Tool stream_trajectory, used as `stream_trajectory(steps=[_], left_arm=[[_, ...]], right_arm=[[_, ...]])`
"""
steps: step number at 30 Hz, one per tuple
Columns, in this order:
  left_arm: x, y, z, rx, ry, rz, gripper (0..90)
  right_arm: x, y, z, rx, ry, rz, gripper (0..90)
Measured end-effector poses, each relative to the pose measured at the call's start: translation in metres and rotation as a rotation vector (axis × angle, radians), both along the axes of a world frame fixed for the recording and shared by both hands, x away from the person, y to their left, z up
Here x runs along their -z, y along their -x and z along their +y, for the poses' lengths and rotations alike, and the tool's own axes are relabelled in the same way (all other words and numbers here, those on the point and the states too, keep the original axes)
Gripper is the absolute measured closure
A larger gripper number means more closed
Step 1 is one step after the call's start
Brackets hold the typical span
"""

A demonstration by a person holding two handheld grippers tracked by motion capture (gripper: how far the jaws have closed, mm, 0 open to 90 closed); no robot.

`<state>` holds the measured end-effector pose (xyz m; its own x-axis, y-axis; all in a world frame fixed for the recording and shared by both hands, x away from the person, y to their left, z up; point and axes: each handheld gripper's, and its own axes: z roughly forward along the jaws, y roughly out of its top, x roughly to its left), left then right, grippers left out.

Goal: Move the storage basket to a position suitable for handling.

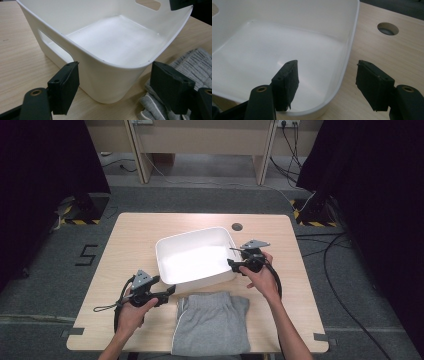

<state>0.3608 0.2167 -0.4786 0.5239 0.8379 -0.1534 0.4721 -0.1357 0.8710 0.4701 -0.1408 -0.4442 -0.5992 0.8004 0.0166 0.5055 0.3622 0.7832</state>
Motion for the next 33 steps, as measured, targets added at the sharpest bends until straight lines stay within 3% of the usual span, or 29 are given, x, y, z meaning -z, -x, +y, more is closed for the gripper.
stream_trajectory(steps=[4,5,7,8,12,19,33], left_arm=[[0.001,-0.001,0.0,0.003,-0.002,0.001,23.8],[0.001,-0.002,0.0,0.002,-0.001,-0.004,26.0],[0.002,-0.003,0.001,0.006,0.011,-0.006,27.1],[0.002,-0.006,0.003,0.006,0.036,0.003,27.3],[0.003,-0.009,0.002,0.016,0.049,0.003,27.7],[0.005,-0.012,0.0,0.039,0.088,0.021,25.6],[0.002,-0.011,0.0,0.049,0.072,0.017,25.1]], right_arm=[[0.012,-0.01,-0.004,0.014,0.019,-0.016,44.0],[0.013,-0.007,-0.004,0.0,-0.023,-0.013,49.0],[0.012,-0.001,-0.001,-0.004,0.012,-0.031,51.0],[0.011,0.002,0.0,-0.009,0.035,-0.041,50.9],[0.009,0.014,0.0,0.0,0.072,-0.054,49.7],[0.012,0.03,-0.01,0.022,0.027,-0.056,46.8],[0.011,0.049,-0.01,0.049,0.029,-0.054,42.5]])
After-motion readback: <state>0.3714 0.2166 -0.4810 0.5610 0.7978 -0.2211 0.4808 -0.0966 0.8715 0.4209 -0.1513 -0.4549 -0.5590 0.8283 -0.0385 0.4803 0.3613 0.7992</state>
